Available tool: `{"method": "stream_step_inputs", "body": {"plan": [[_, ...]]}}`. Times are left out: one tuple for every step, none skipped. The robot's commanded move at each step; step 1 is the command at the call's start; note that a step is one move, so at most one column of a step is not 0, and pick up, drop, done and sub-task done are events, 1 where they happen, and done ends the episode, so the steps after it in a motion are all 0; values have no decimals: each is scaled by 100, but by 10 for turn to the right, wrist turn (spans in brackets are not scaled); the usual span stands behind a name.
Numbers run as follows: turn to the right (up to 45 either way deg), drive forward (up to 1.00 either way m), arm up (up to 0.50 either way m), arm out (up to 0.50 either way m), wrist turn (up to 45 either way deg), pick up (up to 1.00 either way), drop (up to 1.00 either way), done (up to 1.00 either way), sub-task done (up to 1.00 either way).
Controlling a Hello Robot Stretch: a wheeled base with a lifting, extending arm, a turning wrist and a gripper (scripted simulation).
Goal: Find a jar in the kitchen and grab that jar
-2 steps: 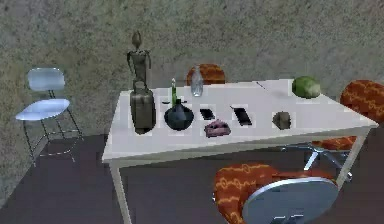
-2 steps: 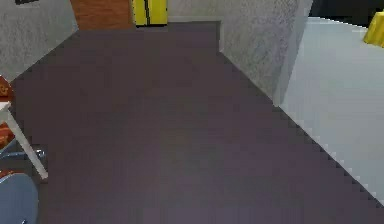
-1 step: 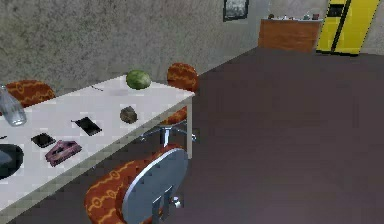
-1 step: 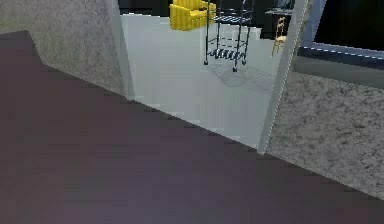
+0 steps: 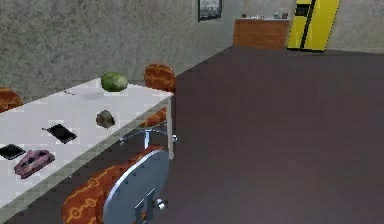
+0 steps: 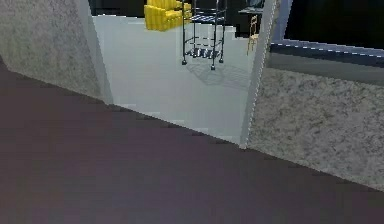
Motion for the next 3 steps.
{"method": "stream_step_inputs", "body": {"plan": [[0,60,0,0,0,0,0,0,0],[-450,0,0,0,0,0,0,0,0],[-450,0,0,0,0,0,0,0,0]]}}
